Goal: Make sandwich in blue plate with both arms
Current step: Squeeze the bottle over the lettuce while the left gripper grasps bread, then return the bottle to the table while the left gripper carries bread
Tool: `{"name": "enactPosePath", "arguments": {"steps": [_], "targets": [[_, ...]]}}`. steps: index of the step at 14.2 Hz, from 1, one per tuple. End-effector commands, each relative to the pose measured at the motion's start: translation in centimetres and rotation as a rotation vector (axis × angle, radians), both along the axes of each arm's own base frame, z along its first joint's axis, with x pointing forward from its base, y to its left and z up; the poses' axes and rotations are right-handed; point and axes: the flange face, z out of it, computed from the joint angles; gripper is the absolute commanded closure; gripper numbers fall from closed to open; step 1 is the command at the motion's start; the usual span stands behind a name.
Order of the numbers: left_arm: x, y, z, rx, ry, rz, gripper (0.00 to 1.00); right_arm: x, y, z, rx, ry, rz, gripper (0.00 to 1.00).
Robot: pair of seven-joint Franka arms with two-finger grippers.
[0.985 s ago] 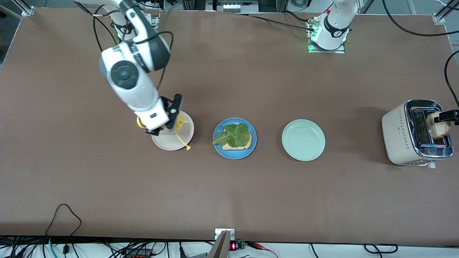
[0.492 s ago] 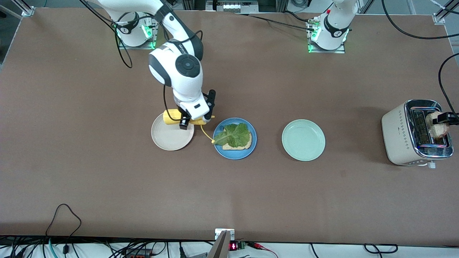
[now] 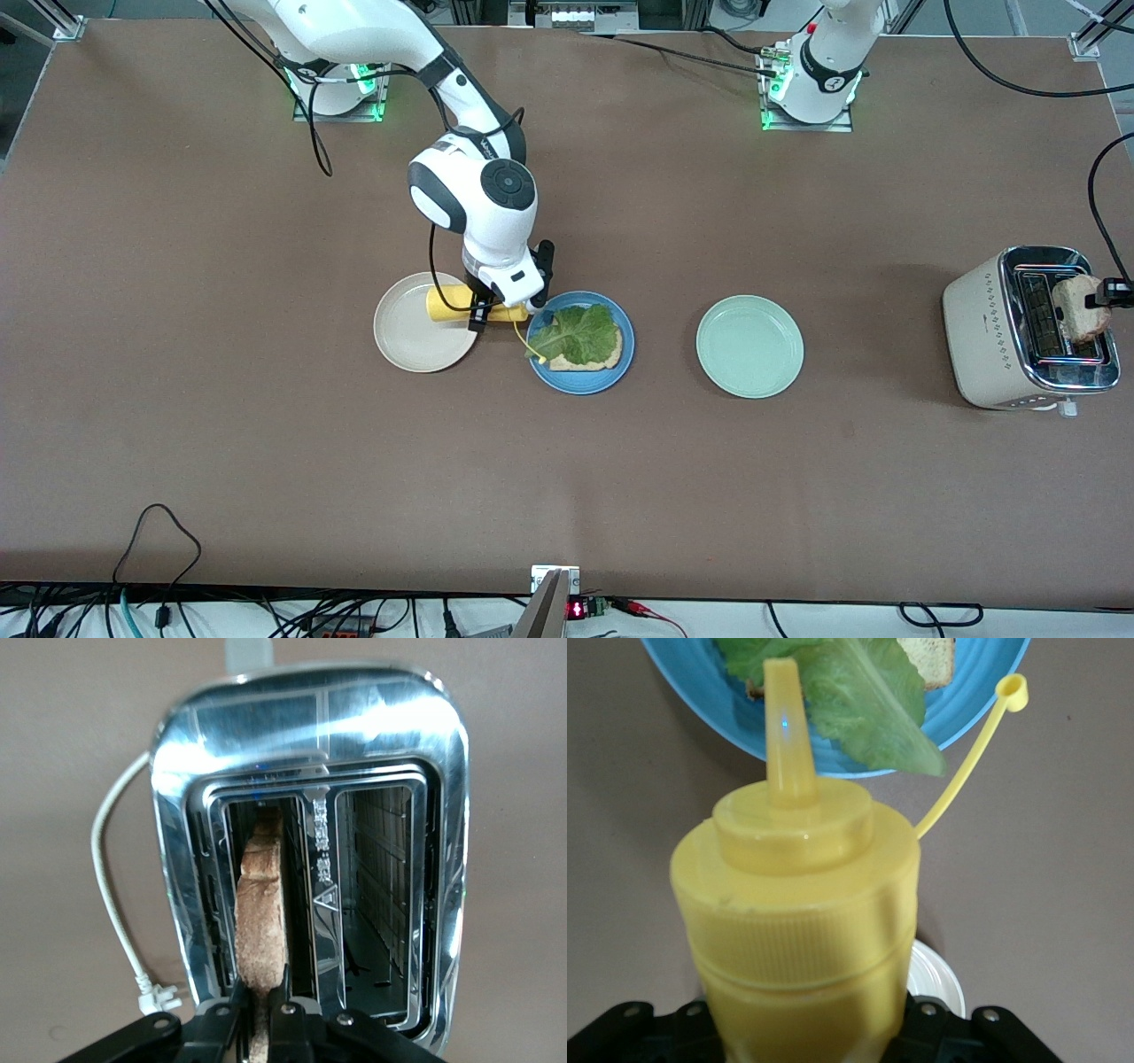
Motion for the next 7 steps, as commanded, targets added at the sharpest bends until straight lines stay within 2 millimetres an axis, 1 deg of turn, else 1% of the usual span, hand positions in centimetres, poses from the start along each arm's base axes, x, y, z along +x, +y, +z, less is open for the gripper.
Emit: {"name": "enactPosePath", "arguments": {"steps": [1, 2, 3, 4, 5, 6, 7], "targets": [[0.8, -1.4, 7.9, 0.014, -0.018, -0.047, 0.99, 0.7, 0.0, 0.8, -0.006, -0.030, -0.007, 1.00], [1.7, -3.5, 11.2, -0.001, -0.020, -0.079, 0.99, 0.9, -0.2, 1.2, -0.001, -0.033, -0.010, 1.00], [2.0, -5.4, 13.5, -0.017, -0.010, -0.103, 0.99, 1.4, -0.7, 1.9, 0.003, -0.037, -0.012, 1.00], [2.2, -8.2, 14.7, -0.048, 0.015, -0.136, 0.99, 2.5, -2.1, 3.8, 0.017, -0.054, -0.039, 1.00], [1.9, -11.3, 16.9, -0.057, 0.019, -0.147, 0.99, 3.6, -4.1, 5.7, 0.024, -0.063, -0.057, 1.00], [1.9, -14.6, 17.9, -0.064, 0.028, -0.143, 0.99, 4.1, -5.8, 7.6, 0.036, -0.059, -0.067, 1.00], [2.2, -18.5, 17.5, -0.088, 0.057, -0.156, 0.99, 4.5, -7.7, 9.4, 0.067, -0.040, -0.093, 1.00]]}}
